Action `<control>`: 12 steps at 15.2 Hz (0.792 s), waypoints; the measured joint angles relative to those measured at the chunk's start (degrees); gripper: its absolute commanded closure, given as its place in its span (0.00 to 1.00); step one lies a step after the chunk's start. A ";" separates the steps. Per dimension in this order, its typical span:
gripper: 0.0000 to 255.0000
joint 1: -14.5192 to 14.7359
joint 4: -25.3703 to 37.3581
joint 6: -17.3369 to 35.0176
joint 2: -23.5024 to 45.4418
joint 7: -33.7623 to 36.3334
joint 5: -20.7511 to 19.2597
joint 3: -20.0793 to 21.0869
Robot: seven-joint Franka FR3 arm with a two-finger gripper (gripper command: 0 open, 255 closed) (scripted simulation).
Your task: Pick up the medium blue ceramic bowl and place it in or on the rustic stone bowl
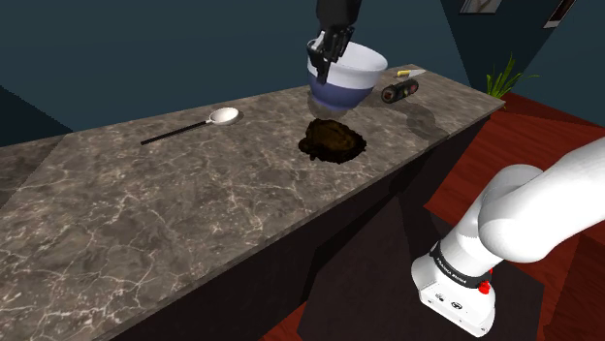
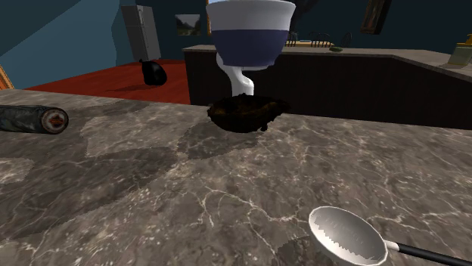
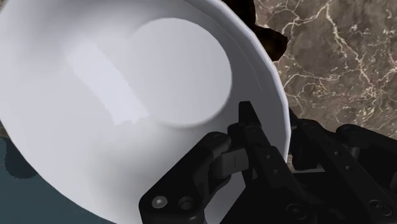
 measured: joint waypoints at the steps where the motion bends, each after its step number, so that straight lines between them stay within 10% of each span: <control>1: 1.00 0.08 -0.59 0.44 -0.10 0.25 0.05 0.13; 12: 1.00 0.45 -10.40 8.67 -1.54 1.58 0.25 0.30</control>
